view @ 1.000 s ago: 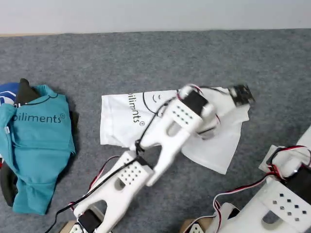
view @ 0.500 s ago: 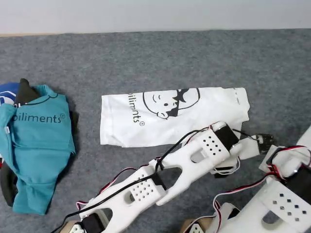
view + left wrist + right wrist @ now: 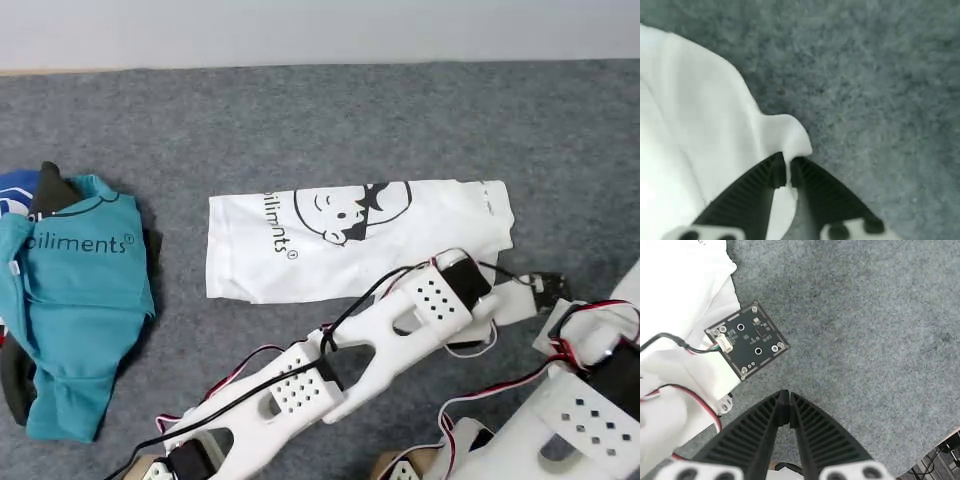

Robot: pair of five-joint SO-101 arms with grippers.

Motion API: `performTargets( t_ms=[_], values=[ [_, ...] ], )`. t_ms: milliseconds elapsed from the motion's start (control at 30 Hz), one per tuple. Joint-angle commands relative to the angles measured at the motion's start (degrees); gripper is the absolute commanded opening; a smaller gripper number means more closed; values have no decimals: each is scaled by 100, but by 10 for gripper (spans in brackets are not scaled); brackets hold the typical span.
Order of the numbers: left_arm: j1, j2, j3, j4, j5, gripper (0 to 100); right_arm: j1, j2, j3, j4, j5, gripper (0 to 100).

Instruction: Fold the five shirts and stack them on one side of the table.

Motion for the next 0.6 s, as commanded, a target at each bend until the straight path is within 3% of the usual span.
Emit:
performTargets(
  t_ms=[0, 167, 567],
  values=[
    [-70, -396, -840, 308, 26, 6, 66, -66, -53, -40, 70, 10],
    [-589, -404, -1437, 211, 26, 6, 66, -66, -53, -40, 70, 10],
    [-1767, 273, -1437, -1389, 18, 9, 66, -66, -53, -22, 70, 10]
  ],
)
